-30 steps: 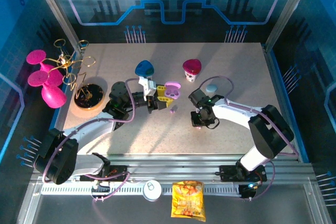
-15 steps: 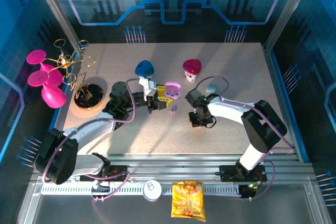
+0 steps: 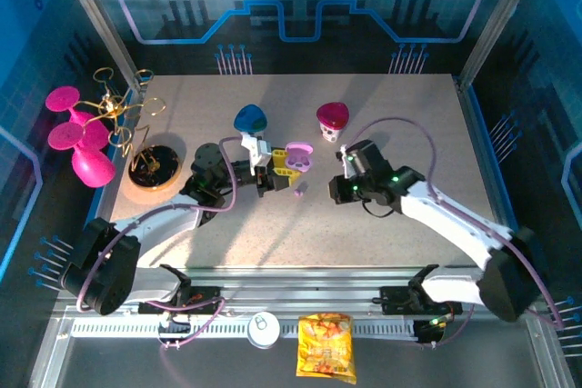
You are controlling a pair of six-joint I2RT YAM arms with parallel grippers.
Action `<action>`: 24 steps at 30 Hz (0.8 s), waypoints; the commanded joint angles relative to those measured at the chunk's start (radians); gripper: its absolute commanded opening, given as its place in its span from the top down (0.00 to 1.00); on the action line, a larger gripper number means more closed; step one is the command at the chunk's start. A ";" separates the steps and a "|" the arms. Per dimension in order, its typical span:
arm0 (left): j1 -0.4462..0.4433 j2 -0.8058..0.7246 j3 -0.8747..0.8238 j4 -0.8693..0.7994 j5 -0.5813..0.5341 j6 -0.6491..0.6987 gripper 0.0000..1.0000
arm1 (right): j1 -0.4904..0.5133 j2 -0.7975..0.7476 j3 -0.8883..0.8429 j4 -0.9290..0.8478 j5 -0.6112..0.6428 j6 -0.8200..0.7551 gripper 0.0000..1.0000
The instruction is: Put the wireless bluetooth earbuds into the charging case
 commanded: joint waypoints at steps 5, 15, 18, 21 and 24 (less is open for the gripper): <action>0.004 0.007 0.007 0.057 -0.001 -0.010 0.72 | -0.024 -0.175 -0.047 0.322 -0.352 -0.035 0.96; 0.004 0.004 -0.001 0.058 0.014 -0.012 0.72 | -0.009 -0.183 -0.086 0.679 -0.510 0.082 0.97; 0.004 0.004 -0.004 0.056 0.014 -0.008 0.72 | -0.009 -0.179 -0.080 0.716 -0.517 0.090 0.97; 0.004 0.002 -0.004 0.059 0.020 -0.010 0.72 | -0.011 -0.168 -0.058 0.684 -0.489 0.077 0.98; 0.004 -0.001 -0.002 0.064 0.030 -0.015 0.72 | -0.011 -0.156 -0.047 0.651 -0.424 0.064 1.00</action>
